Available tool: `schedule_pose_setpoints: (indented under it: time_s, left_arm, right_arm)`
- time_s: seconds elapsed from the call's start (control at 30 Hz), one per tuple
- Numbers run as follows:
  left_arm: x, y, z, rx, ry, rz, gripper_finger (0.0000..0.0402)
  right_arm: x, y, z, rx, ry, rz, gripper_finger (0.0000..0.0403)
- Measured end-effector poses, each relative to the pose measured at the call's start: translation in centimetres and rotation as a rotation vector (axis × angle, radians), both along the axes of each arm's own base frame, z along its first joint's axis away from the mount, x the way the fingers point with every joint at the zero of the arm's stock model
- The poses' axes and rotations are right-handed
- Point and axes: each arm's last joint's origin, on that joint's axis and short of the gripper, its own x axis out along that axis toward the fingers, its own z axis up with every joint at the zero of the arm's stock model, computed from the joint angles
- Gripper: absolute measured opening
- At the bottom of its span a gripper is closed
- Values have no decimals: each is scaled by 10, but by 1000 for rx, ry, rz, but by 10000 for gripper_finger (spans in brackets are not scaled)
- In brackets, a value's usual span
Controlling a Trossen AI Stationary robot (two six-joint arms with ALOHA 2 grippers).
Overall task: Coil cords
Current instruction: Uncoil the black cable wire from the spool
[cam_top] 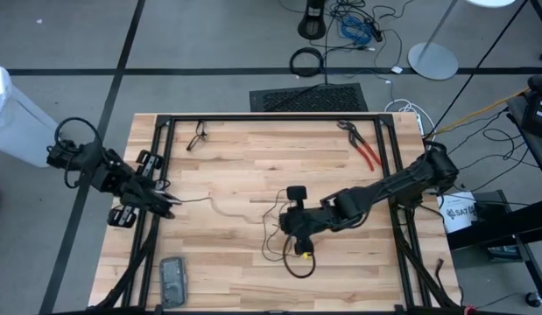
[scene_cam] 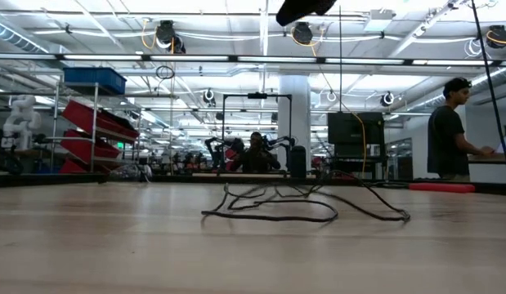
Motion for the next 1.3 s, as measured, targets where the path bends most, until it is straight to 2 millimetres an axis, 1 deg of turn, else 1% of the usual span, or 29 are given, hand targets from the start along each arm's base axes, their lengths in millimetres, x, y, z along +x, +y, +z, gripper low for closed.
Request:
schedule_pose_setpoints:
  time_s: [0.13,0.27,0.37,0.43,0.5,0.53,0.67,0.87,1.0,1.07,1.17,1.3]
  left_arm:
    - [0,0,-1,5,13,0,0]
    - [4,-2,-6,23,66,-2,0]
    - [8,-3,-9,37,107,-4,0]
    - [12,-5,-12,41,136,-7,0]
    - [18,-7,-14,36,163,-15,0]
    - [21,-9,-15,39,174,-16,0]
    - [36,-16,-22,79,224,-53,0]
    - [57,-25,-30,103,253,-80,0]
    - [68,-30,-36,114,282,-84,0]
    - [71,-31,-39,120,300,-84,0]
    - [74,-33,-40,113,307,-89,0]
    - [79,-35,-41,85,313,-102,0]
  right_arm:
    - [-2,0,3,20,-10,-12,35]
    - [-6,-1,18,14,-81,20,49]
    - [0,0,31,-9,-207,72,57]
    - [7,0,42,-10,-331,100,60]
    - [19,1,48,0,-460,104,61]
    - [24,2,49,-5,-496,120,61]
    - [40,6,34,-25,-522,201,61]
    - [61,8,18,-99,-602,236,61]
    - [71,8,16,-162,-689,253,61]
    - [72,7,16,-180,-698,260,63]
    - [72,6,17,-182,-711,257,79]
    - [73,5,21,-166,-750,278,125]
